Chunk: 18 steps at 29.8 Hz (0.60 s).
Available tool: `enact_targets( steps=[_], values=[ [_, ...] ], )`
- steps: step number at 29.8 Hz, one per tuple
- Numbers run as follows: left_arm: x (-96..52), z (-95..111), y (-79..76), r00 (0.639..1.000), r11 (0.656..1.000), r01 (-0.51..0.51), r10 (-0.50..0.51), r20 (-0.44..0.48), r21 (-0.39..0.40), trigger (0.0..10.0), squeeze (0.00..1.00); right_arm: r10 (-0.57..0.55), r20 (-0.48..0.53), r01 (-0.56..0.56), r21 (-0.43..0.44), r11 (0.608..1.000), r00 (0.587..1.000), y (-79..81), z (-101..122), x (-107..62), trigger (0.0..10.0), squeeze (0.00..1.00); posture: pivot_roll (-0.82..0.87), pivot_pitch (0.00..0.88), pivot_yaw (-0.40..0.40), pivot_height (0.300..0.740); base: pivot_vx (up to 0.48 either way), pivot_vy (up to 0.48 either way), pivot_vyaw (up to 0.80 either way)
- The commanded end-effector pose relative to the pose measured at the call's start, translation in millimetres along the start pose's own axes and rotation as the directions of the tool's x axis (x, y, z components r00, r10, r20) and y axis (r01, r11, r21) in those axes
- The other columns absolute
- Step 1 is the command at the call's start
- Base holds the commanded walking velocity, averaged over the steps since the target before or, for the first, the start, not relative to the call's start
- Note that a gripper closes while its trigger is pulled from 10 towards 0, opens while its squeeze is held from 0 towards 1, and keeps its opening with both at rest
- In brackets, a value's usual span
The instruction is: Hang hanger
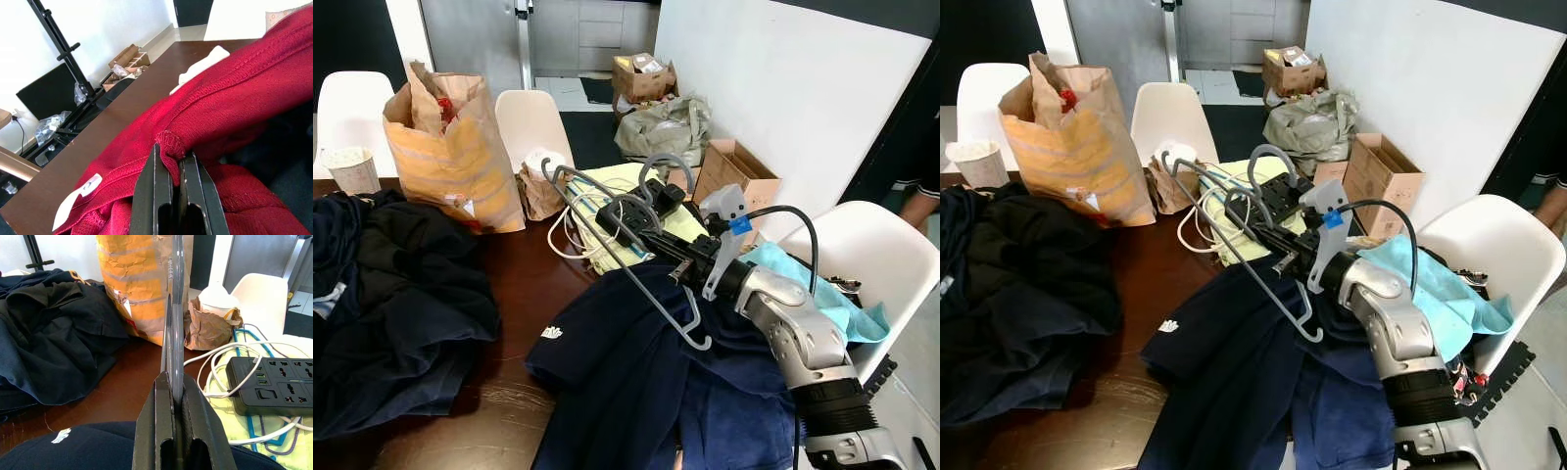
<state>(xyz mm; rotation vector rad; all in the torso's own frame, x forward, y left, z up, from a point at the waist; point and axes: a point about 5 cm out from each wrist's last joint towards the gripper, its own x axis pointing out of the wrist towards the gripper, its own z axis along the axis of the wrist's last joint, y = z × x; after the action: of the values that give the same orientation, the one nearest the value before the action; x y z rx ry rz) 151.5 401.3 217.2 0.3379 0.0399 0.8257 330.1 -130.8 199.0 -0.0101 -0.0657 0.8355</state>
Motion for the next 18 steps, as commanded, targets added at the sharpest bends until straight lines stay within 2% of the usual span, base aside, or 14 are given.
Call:
enact_targets(
  steps=[1, 3, 4, 5, 6, 8, 9, 11, 12, 15, 16, 18],
  values=[
    [-0.7, -4, -2.4, 1.000, 1.000, 0.003, -0.003, -0.013, -0.014, 0.0, 0.00, -0.010, -0.003, 0.010, -0.003, 1.000, 1.000, -2.3, 0, -3.5, 10.0, 0.00, 0.01, 0.015, -0.082, 0.740, 0.000, 0.000, 0.00],
    [-0.2, 16, -12.5, 0.994, 0.990, 0.083, -0.073, 0.086, -0.118, 0.0, 0.00, -0.009, -0.002, 0.009, 0.000, 1.000, 1.000, -1.9, 0, -2.6, 10.0, 0.00, 0.02, 0.012, -0.085, 0.740, 0.000, 0.000, 0.00],
    [-3.5, 40, -26.8, 0.964, 0.943, 0.216, -0.166, 0.207, -0.252, 3.2, 0.00, -0.005, -0.001, 0.005, 0.001, 1.000, 1.000, -1.2, -1, -1.6, 10.0, 0.00, 0.02, 0.009, -0.084, 0.740, 0.000, 0.000, 0.00],
    [-7.7, 58, -35.6, 0.928, 0.891, 0.317, -0.222, 0.298, -0.323, 3.2, 0.00, -0.003, 0.000, 0.003, 0.002, 1.000, 1.000, -0.7, -1, -0.8, 10.0, 0.00, 0.02, 0.008, -0.084, 0.740, 0.000, 0.000, 0.00],
    [-18.8, 87, -49.4, 0.835, 0.778, 0.501, -0.321, 0.447, -0.378, 10.0, 0.00, 0.001, 0.004, -0.001, 0.004, 1.000, 1.000, 0.0, -1, 0.5, 10.0, 0.00, 0.02, 0.006, -0.083, 0.740, 0.000, 0.000, 0.00],
    [-18.8, 87, -49.4, 0.835, 0.778, 0.501, -0.321, 0.447, -0.378, 10.0, 0.00, 0.001, 0.004, -0.001, 0.004, 1.000, 1.000, 0.0, -1, 0.5, 10.0, 0.00, 0.02, 0.006, -0.083, 0.740, 0.000, 0.000, 0.00],
    [-28.6, 104, -57.0, 0.754, 0.690, 0.615, -0.375, 0.539, -0.381, 10.0, 0.00, 0.003, 0.007, -0.003, 0.005, 1.000, 1.000, 0.5, 0, 1.3, 10.0, 0.00, 0.02, 0.006, -0.083, 0.740, 0.000, 0.000, 0.00],
    [-28.6, 104, -57.0, 0.754, 0.690, 0.615, -0.375, 0.539, -0.381, 10.0, 0.00, 0.003, 0.007, -0.003, 0.005, 1.000, 1.000, 0.5, 0, 1.3, 10.0, 0.00, 0.02, 0.006, -0.083, 0.740, 0.000, 0.000, 0.00],
    [-38.1, 121, -60.2, 0.670, 0.616, 0.705, -0.412, 0.618, -0.353, 10.0, 0.00, 0.004, 0.012, -0.004, 0.008, 1.000, 1.000, 1.0, 0, 2.4, 10.0, 0.00, 0.02, 0.000, -0.078, 0.740, 0.000, 0.000, 0.00],
    [-38.1, 121, -60.2, 0.670, 0.616, 0.705, -0.412, 0.618, -0.353, 10.0, 0.00, 0.004, 0.012, -0.004, 0.008, 1.000, 1.000, 1.0, 0, 2.4, 10.0, 0.00, 0.02, 0.000, -0.078, 0.740, 0.000, 0.000, 0.00],
    [-45.3, 143, -56.2, 0.572, 0.527, 0.783, -0.405, 0.713, -0.329, 10.0, 0.00, 0.008, 0.026, -0.009, 0.016, 1.000, 1.000, 1.7, 1, 3.9, 10.0, 0.00, 0.02, 0.000, -0.066, 0.740, 0.000, 0.000, 0.00],
    [-45.3, 143, -56.2, 0.572, 0.527, 0.783, -0.405, 0.713, -0.329, 10.0, 0.00, 0.008, 0.026, -0.009, 0.016, 1.000, 1.000, 1.7, 1, 3.9, 10.0, 0.00, 0.02, 0.000, -0.066, 0.740, 0.000, 0.000, 0.00]
  ],
)
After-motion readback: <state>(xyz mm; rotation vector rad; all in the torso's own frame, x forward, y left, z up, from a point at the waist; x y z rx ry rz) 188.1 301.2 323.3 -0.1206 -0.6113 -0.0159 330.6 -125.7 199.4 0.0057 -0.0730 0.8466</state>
